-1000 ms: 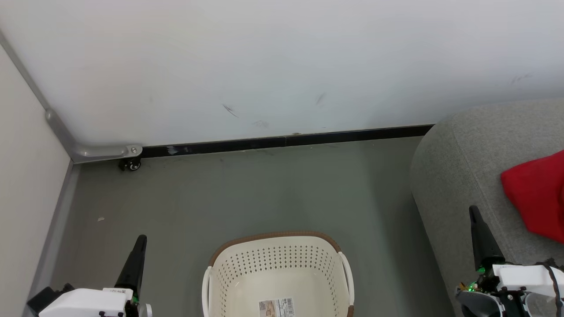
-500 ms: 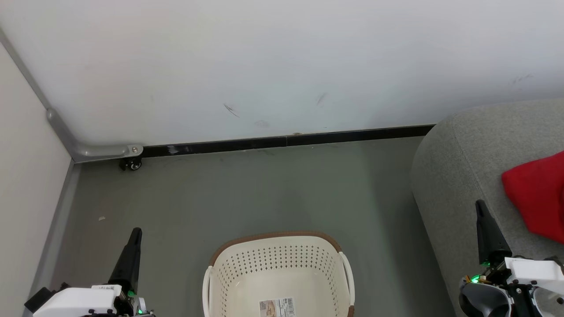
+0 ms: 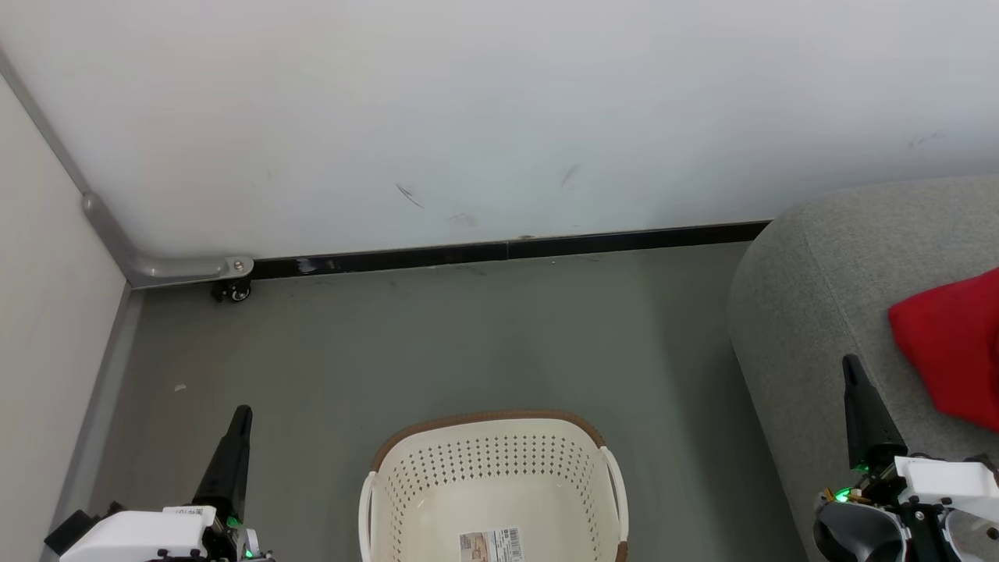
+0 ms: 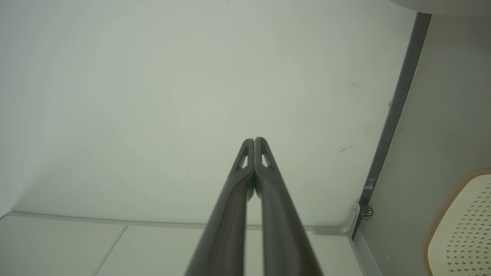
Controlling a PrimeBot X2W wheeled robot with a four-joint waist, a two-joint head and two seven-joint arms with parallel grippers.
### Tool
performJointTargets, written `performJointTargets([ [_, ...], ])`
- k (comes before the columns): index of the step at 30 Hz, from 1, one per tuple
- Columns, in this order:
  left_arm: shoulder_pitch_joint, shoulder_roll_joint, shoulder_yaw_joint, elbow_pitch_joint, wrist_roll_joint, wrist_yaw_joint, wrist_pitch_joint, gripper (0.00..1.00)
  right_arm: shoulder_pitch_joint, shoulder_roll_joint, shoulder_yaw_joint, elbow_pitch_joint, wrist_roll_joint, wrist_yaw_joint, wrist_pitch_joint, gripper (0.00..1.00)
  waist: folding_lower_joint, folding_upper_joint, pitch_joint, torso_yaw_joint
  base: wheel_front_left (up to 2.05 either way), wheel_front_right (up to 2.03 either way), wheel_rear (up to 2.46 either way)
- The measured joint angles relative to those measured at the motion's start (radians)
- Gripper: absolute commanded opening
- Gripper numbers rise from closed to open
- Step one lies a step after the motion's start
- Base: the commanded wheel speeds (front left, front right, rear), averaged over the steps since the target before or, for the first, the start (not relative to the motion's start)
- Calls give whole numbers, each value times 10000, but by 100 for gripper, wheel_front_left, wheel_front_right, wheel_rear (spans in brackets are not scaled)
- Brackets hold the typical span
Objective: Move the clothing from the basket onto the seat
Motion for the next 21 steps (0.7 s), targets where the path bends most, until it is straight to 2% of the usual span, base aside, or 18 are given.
performJointTargets([
  [21,-12,-4,8,107,0,-54,42,0,-13,4,-40,27,-13,0,13,0,-1,0,-2,0,0,0,0],
])
